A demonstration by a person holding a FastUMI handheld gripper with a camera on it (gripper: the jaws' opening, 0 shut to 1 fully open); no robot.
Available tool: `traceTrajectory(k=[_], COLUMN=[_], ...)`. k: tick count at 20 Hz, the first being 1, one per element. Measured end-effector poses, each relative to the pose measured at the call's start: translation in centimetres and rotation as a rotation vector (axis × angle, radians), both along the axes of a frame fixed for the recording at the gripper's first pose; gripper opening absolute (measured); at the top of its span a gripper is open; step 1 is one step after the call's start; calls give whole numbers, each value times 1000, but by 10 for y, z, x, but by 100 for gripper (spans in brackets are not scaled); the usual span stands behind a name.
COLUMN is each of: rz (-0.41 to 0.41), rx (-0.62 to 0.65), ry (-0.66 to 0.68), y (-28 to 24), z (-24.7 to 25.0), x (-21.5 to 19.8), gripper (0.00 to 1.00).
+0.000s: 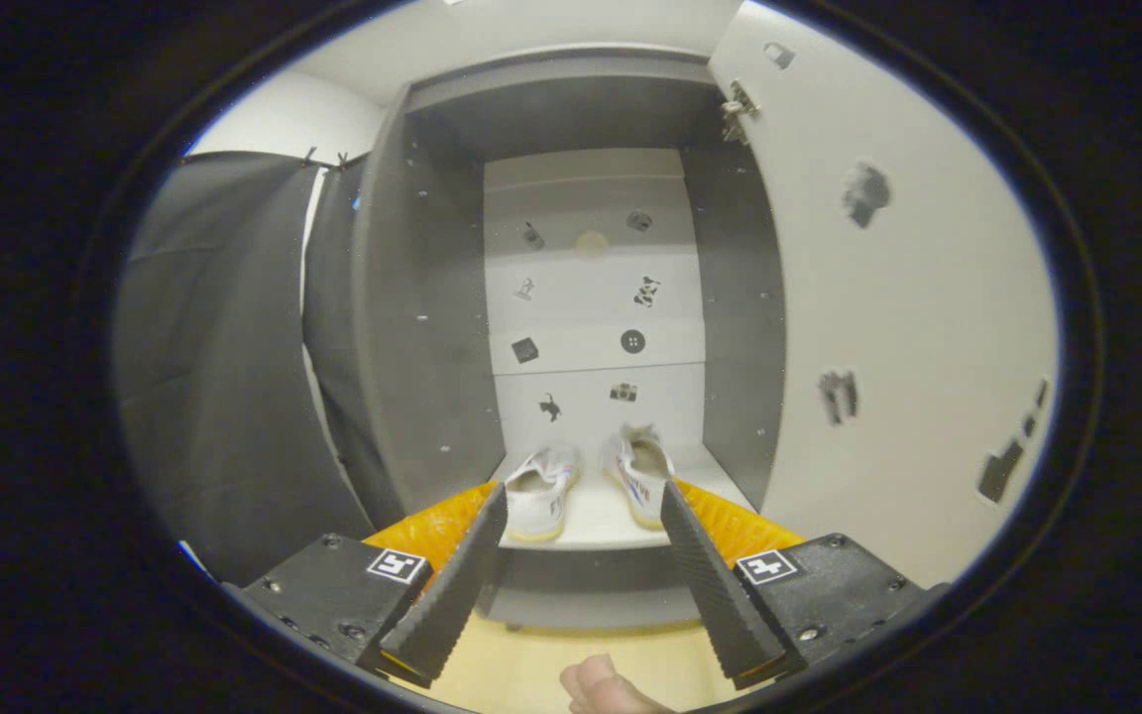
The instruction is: Open the shoe cabinet door, grab the shoes and put them into the shoe cabinet, then close the shoe cabinet door.
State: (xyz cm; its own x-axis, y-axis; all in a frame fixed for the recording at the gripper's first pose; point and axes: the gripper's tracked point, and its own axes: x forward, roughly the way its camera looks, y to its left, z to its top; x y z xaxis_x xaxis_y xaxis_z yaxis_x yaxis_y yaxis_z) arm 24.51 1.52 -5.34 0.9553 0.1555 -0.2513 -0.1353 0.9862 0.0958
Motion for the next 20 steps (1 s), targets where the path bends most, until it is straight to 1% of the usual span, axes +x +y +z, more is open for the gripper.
traceTrajectory(k=[2, 6, 8, 11, 14, 15, 18, 20], rz=[18, 97, 105, 111, 126, 117, 40, -27], rx=[6, 37, 48, 19, 29, 31, 24, 17], ry=[-30, -65, -80, -117, -128, -128, -154, -177], y=[-8, -27, -50, -89, -128, -145, -202, -237], z=[11, 27, 35, 46, 51, 48, 47, 49], x=[-50, -144, -175, -212, -238, -242, -249, -247], gripper=[99, 99, 99, 99, 99, 99, 99, 99])
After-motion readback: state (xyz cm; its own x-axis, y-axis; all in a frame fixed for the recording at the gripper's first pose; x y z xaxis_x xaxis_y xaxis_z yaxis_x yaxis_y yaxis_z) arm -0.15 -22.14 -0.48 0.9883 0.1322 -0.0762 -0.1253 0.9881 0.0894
